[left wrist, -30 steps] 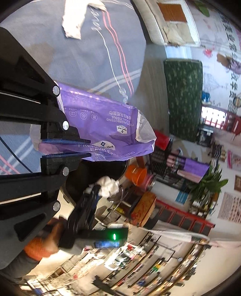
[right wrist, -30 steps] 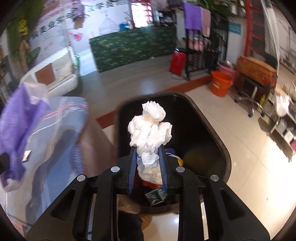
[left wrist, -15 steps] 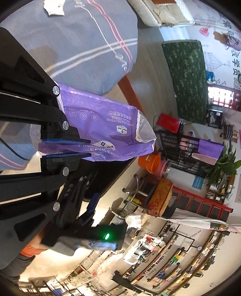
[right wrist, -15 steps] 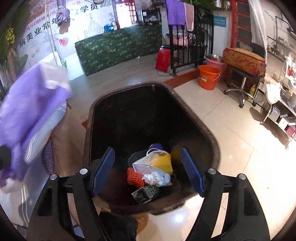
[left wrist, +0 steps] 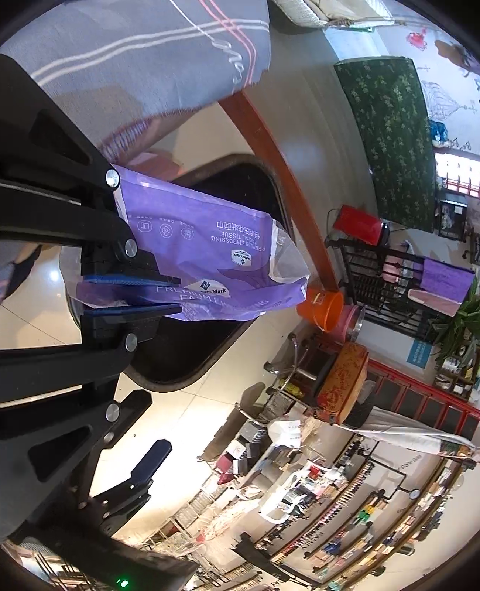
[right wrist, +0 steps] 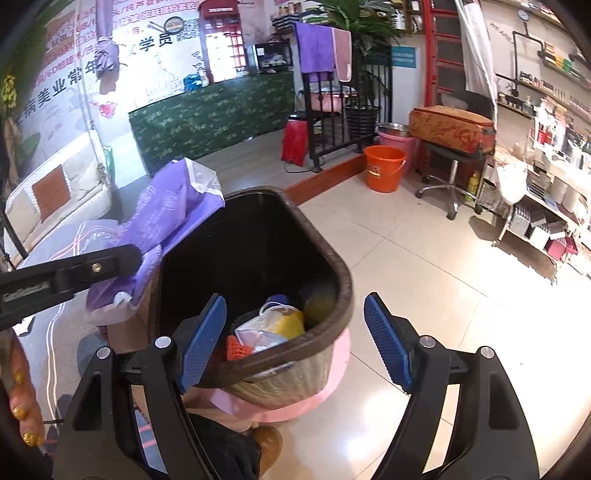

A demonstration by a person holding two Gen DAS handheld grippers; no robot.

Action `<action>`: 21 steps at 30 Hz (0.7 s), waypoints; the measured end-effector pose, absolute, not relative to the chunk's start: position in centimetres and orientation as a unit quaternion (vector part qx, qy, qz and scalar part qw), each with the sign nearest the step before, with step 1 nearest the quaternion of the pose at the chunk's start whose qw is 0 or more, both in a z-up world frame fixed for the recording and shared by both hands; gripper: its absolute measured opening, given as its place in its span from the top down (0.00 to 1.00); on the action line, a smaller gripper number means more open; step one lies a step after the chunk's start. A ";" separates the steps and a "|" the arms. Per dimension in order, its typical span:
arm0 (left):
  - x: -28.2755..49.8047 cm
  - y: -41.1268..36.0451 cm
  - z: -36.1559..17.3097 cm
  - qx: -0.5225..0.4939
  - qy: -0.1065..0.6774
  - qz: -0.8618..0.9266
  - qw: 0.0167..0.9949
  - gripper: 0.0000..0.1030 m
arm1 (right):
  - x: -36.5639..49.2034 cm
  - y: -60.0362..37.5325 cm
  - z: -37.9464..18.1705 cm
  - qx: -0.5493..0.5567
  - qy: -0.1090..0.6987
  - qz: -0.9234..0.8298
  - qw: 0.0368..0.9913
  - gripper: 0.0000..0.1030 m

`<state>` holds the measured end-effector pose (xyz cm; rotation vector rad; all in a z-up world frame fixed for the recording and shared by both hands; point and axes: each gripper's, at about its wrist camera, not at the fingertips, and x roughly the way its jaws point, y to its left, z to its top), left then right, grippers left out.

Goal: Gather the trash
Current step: 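Carry the wipes pack and tissues to the bin and open both tools, then return to the bed and grasp the white paper wrapper with the right tool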

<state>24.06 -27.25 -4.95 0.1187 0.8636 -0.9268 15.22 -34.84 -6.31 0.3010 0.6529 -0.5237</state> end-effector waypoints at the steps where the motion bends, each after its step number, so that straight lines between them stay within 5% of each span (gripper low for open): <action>1: 24.1 -27.5 -5.0 0.059 0.403 -0.433 0.804 0.91 | 15.0 -34.9 -6.3 0.147 0.315 -0.255 0.902 0.26; 5: 24.2 -28.5 -4.9 0.059 0.409 -0.431 0.802 0.77 | 14.6 -35.4 -6.5 0.154 0.319 -0.262 0.898 0.26; 7: 24.2 -28.3 -4.5 0.055 0.402 -0.426 0.809 0.53 | 14.3 -35.6 -6.6 0.156 0.319 -0.263 0.897 0.26; 10: 23.8 -28.2 -3.9 0.058 0.380 -0.431 0.816 0.35 | 14.1 -35.7 -6.6 0.159 0.320 -0.266 0.895 0.26; 21: 23.1 -23.3 -3.0 0.058 0.355 -0.398 0.844 0.15 | 15.3 -34.3 -6.1 0.151 0.321 -0.246 0.902 0.21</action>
